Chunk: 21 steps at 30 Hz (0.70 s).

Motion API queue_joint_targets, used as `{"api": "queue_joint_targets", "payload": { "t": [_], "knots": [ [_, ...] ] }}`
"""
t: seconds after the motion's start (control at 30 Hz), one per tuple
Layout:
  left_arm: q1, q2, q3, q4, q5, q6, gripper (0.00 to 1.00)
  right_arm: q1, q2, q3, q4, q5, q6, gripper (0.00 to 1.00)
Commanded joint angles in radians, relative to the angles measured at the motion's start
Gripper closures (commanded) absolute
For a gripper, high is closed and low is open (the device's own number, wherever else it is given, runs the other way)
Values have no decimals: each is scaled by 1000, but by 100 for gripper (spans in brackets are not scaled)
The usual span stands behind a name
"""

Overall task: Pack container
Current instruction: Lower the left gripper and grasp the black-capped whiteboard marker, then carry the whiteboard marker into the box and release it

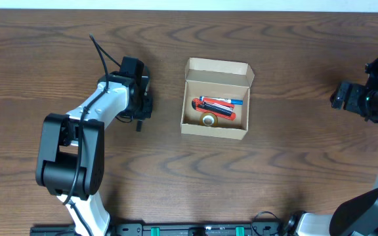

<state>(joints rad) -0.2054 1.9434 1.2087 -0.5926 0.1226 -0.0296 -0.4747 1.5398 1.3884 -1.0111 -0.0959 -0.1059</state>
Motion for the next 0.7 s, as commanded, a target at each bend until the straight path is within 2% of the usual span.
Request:
{"api": "queue_joint_targets", "payload": {
  "t": [0.0,0.23,0.4,0.5,0.67],
  "knots": [
    [2,35,-8,-23,-2,7,94,-5,-10,-5,3,3,-3,1],
    [2,-7,34,-121,25,11,94,-4,-10,-5,3,2,-3,1],
    [-2,-162,113,-148,83,82,94,-4,-10,-5,2,1,-3,1],
    [-19,-270,183,-171,108,177,94,-5,-10,-5,4,2,-3,1],
    [-97,-395,307,-261,220,489,94,-5,-10,-5,19,2,-8,1]
  ]
}}
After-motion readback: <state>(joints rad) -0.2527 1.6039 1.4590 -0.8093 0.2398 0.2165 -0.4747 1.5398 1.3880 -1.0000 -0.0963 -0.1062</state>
